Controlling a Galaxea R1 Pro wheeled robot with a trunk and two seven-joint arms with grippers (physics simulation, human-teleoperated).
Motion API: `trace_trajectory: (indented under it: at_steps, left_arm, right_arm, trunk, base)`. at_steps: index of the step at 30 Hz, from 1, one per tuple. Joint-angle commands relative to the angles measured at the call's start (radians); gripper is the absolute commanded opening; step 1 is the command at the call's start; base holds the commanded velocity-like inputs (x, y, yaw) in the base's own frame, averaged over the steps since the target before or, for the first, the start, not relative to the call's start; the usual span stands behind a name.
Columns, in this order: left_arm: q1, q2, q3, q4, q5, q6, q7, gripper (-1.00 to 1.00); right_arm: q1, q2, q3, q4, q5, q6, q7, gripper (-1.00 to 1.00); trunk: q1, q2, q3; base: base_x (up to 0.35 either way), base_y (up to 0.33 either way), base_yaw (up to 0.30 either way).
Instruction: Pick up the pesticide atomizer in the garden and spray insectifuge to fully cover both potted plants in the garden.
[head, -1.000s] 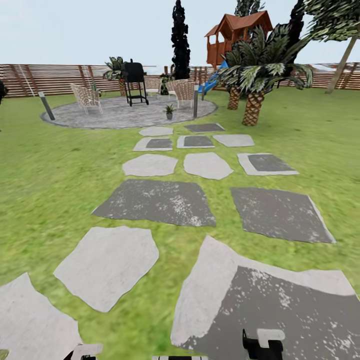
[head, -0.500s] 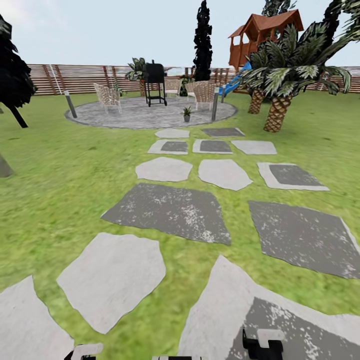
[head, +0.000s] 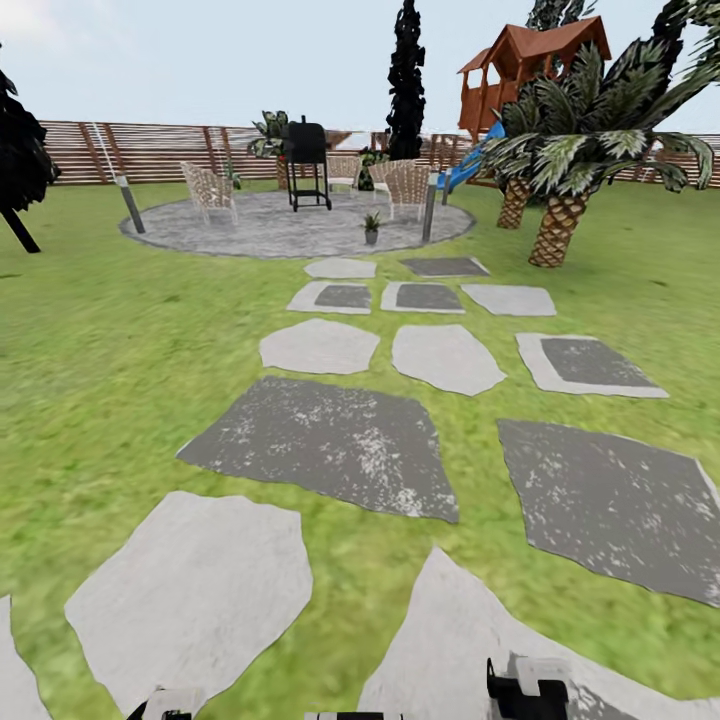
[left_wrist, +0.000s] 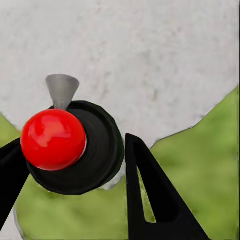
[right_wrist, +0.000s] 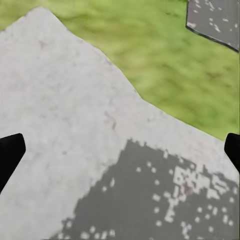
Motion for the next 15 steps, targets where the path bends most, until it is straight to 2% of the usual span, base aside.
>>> trace_trajectory:
  at_steps: [1,15]
  left_arm:
    - [-0.001,0.000,0.005,0.001,-0.011,-0.004,0.004,-1.00]
    - [-0.001,0.000,0.005,0.001,-0.011,-0.004,0.004,-1.00]
  right_arm:
    - [-0.001,0.000,-0.001,0.001,0.011,0.000,-0.008,1.00]
    - [-0.001,0.000,-0.001,0.001,0.011,0.000,-0.009,1.00]
  trunk:
    - [0.000,0.000,-0.001]
    - [0.000,0.000,-0.001]
  base:
    - [0.341,-0.127,0.000]
    - [0.341,-0.130,0.000]
